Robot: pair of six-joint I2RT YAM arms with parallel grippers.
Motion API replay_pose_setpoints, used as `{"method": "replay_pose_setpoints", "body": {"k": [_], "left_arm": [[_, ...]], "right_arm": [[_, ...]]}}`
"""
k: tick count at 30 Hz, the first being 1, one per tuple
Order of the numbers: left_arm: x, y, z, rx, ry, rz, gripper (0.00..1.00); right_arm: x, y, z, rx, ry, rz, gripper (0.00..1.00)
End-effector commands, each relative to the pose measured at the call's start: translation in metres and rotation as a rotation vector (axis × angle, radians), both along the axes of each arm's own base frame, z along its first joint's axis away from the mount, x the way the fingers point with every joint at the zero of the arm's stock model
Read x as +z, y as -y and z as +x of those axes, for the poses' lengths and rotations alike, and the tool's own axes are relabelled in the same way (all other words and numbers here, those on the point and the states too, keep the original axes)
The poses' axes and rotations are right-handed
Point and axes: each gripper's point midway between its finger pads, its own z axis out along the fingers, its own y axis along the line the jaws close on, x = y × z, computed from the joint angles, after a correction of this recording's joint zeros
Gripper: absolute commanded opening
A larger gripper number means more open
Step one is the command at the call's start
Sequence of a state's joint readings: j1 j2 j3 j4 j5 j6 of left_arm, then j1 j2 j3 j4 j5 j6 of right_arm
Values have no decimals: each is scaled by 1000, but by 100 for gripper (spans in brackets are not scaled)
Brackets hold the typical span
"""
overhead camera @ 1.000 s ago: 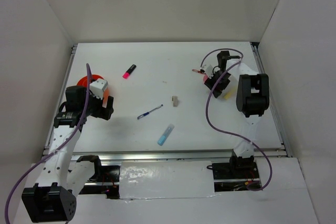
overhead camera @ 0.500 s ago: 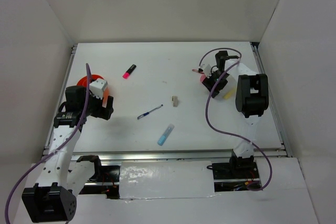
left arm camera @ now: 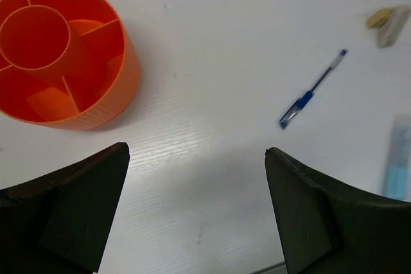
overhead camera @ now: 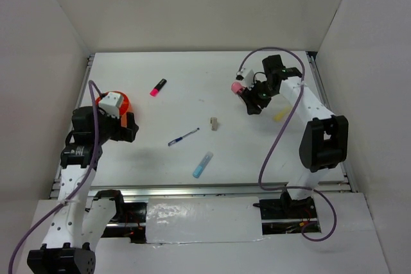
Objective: Sort the stationery into containers
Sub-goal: Pick up the stationery from the center of the board.
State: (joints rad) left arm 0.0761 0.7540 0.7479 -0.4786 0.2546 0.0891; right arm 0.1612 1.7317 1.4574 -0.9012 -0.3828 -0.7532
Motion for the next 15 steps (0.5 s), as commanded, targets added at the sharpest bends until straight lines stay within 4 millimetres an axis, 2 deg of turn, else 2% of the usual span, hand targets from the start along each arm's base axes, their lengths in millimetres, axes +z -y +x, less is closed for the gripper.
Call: {"method": "replay_pose_setpoints", "body": {"k": [1, 2, 3, 5, 6, 7, 8, 9, 10, 11, 12, 14, 15], "left_arm": [[65, 29, 9, -38, 145, -220, 99], [77, 43, 6, -96, 158, -284, 99], [91, 50, 9, -125, 197, -325, 99], [112, 70, 6, -197, 195, -459, 99], [127, 77, 8, -241, 228, -495, 99], [134, 85, 6, -263, 209, -563, 99], [140, 90, 5, -287, 199, -601, 99], [141, 96, 6, -317, 174, -639, 99], [149, 101, 6, -335, 177, -683, 99], [151, 102, 8, -340, 172, -701, 99], [152, 106, 6, -358, 164, -715, 99], [164, 114, 3, -437, 215, -700, 99], [165, 122, -9, -536, 213, -686, 99]], "right_arm": [[44, -36, -15, 56, 75, 146, 0], [51, -45, -20, 67, 84, 179, 0], [69, -56, -27, 92, 125, 224, 0], [83, -76, -37, 129, 163, 279, 0], [102, -84, -45, 149, 213, 318, 0], [111, -90, -50, 163, 239, 339, 0], [111, -101, -60, 187, 237, 359, 0], [128, -108, -65, 212, 295, 386, 0], [133, -113, -71, 233, 311, 396, 0], [135, -124, -81, 273, 319, 408, 0], [144, -128, -88, 296, 342, 420, 0], [147, -137, -102, 350, 346, 439, 0], [153, -144, -114, 392, 352, 455, 0]]}}
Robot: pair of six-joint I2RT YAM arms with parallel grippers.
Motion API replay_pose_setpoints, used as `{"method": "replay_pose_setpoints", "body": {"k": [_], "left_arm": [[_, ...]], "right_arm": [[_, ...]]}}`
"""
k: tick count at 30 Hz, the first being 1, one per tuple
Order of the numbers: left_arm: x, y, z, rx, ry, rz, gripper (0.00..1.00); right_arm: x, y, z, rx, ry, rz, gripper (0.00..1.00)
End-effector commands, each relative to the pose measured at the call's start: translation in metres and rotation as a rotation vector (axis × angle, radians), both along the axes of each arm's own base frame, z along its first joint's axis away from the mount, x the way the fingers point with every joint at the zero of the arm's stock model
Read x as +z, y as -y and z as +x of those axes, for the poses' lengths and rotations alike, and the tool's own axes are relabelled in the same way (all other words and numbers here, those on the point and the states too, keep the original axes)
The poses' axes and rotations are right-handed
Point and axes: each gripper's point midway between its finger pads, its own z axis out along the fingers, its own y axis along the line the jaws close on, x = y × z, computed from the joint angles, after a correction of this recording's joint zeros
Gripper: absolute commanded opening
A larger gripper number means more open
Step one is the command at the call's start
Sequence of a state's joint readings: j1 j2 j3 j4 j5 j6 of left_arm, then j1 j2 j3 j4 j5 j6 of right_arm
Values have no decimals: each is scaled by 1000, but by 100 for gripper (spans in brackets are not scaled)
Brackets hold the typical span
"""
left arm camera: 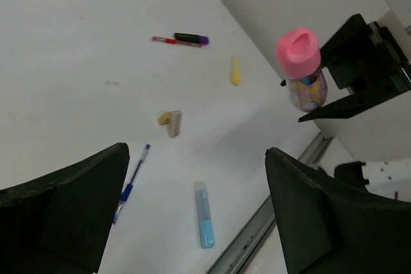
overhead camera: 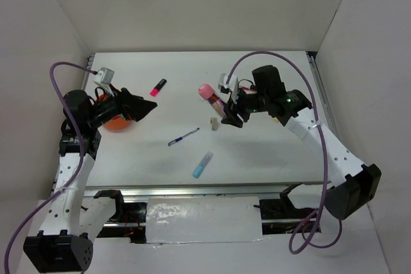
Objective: Sort the stationery into containers
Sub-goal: Place the stationery in the storage box.
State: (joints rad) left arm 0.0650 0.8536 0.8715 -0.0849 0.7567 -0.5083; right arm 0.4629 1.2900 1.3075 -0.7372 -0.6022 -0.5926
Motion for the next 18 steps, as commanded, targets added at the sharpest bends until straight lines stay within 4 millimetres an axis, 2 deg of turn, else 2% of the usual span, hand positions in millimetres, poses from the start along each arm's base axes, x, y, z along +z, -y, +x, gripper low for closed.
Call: {"method": "replay_pose_setpoints", "body": {"k": [1, 4, 5, 9, 14, 18], "left_arm": [[45, 32, -31, -263, 204, -21, 99], [42, 40, -44, -335, 208, -48, 98], [49, 42, -49, -346, 255, -51, 98], [45, 52, -58, -374, 246, -105, 99], [46, 63, -52, -345, 192, -184, 99], [56, 74, -53, -370, 178, -266, 99]], "right_arm": [[28, -24, -19, 106, 71, 98, 0], [31, -36, -37, 174, 46, 104, 0], [35, -39, -43, 195, 37, 116, 0], [41, -53, -55, 248, 16, 138, 0], [52, -71, -62, 293, 14, 160, 0], [60, -83, -65, 317, 22, 172, 0]]}}
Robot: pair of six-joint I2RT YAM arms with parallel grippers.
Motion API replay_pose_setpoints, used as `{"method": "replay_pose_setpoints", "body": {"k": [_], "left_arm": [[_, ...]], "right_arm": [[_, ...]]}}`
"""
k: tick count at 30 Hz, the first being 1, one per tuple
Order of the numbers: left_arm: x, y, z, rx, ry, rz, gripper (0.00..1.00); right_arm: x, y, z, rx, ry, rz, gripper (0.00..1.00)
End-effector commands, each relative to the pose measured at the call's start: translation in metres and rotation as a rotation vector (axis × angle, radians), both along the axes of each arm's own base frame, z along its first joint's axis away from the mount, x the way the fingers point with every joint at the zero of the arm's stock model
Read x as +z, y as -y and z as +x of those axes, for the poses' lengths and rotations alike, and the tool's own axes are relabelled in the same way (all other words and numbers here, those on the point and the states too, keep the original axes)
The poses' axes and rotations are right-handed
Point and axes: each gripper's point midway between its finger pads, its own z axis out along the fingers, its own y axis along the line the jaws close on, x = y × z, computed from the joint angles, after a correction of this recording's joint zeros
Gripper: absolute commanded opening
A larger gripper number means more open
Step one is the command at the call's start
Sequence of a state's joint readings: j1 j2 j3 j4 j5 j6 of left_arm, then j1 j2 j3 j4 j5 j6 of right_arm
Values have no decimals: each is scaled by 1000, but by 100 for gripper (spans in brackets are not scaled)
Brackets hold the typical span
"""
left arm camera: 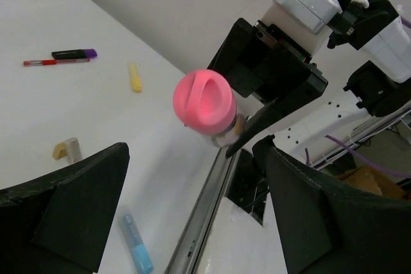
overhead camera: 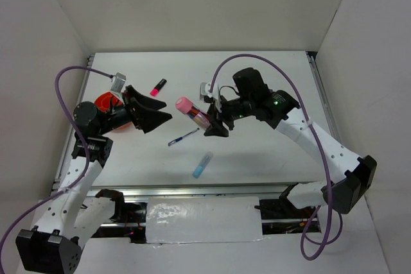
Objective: Sort the stationery into containers
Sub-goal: Place the stationery in the storage box.
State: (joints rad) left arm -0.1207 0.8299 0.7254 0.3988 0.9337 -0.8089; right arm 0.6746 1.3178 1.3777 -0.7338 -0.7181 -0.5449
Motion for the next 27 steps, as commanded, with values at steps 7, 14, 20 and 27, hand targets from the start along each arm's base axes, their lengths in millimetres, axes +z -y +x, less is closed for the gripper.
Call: {"method": "replay_pose_setpoints", "body": {"k": [7, 14, 20, 27], "left_arm": [[25, 6, 11, 18, -8, -158, 99], [35, 3, 18, 47, -24, -212, 99], [47, 2, 20, 56, -6, -235, 95], [48, 1, 20, 66, -24, -247, 80]], "right_arm": [[48, -29, -5, 48, 9, 127, 0], [54, -43, -7, 56, -37, 151, 0], [53, -57, -6, 47, -103, 173, 0], [62, -69, -3, 20, -190, 213, 0]]}}
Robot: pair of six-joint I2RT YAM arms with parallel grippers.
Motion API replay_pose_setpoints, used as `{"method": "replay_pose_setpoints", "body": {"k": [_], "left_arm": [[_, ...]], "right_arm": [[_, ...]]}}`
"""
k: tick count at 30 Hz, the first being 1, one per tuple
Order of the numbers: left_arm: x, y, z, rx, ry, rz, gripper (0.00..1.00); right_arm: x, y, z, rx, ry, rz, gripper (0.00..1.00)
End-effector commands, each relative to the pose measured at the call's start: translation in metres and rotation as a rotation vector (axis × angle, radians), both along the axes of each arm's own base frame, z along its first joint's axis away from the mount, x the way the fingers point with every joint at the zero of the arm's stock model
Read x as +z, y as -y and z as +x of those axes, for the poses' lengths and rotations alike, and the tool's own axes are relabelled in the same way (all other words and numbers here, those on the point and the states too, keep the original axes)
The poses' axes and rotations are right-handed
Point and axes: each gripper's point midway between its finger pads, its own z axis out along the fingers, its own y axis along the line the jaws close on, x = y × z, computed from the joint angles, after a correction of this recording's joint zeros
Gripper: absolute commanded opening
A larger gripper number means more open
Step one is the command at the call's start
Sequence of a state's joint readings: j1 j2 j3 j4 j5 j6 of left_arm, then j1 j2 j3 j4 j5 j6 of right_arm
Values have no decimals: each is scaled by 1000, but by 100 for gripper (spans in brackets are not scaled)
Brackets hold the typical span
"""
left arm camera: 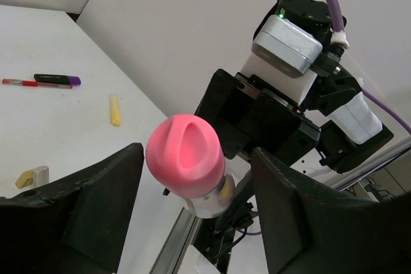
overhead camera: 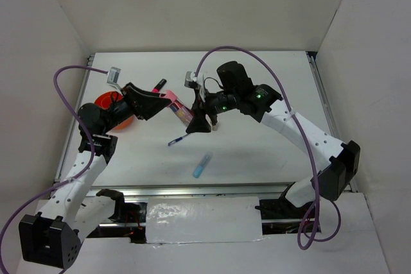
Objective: Sort the stationery into containers
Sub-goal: Place the stationery in the storage box.
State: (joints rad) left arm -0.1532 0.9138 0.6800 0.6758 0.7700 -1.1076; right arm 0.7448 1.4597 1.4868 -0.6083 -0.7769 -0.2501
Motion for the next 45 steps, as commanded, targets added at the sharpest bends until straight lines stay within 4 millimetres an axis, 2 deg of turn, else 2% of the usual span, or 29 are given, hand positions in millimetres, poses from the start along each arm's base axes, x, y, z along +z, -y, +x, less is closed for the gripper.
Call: {"method": "replay_pose_setpoints", "body": {"k": [1, 6, 9, 12, 15, 16, 17, 21, 24, 26, 27, 29, 30, 31, 32, 33, 34, 35, 37, 38, 42, 45], "left_arm": [[27, -2, -7, 8, 89, -30, 78], [25, -2, -4, 18, 70, -35, 68], [24, -3, 0, 25, 57, -43, 59], [27, -3, 2, 29, 53, -49, 47], [23, -5, 5, 37, 26, -49, 28], [23, -6, 6, 44, 18, -55, 7], [21, -8, 8, 55, -1, -57, 2], [22, -15, 9, 84, -3, -65, 0], [21, -22, 12, 116, 7, -42, 0], [22, -32, 15, 166, 40, -4, 0], [14, -36, 19, 198, 38, 43, 0], [15, -51, 27, 279, 57, 88, 0], [4, -57, 32, 315, 53, 148, 0], [4, -76, 41, 406, 56, 173, 0], [4, -86, 47, 459, 113, 245, 0], [-4, -101, 53, 520, 96, 298, 0], [-1, -112, 56, 578, 125, 341, 0], [-3, -134, 67, 700, 149, 415, 0], [-9, -162, 76, 810, 153, 494, 0], [-10, -186, 83, 910, 141, 537, 0], [-23, -228, 104, 1003, 75, 628, 0], [-23, -250, 115, 1086, 130, 692, 0]], "right_arm": [[45, -17, 2, 15, 27, 134, 0], [46, -21, -1, 19, -9, 146, 0], [42, -23, -4, 27, -13, 138, 0], [38, -23, -6, 30, -20, 132, 0], [33, -23, -5, 23, -27, 122, 0], [33, -23, -4, 18, -31, 119, 11], [31, -23, -2, -4, -41, 111, 19], [28, -21, 2, -45, -45, 95, 72], [29, -18, 6, -75, -40, 88, 100], [30, -15, 10, -97, -35, 87, 100], [31, -13, 11, -104, -35, 88, 100], [33, -7, 18, -134, -34, 90, 100], [34, -3, 21, -148, -32, 92, 100], [33, 3, 28, -171, -33, 90, 100], [33, 7, 32, -189, -29, 88, 100], [32, 12, 36, -205, -29, 86, 100], [33, 18, 41, -224, -24, 87, 100], [31, 27, 49, -254, -22, 81, 100], [27, 40, 56, -279, 2, 63, 100], [24, 48, 63, -303, 38, 47, 100], [21, 72, 74, -373, 92, 18, 100], [18, 87, 80, -416, 113, 5, 100]]}}
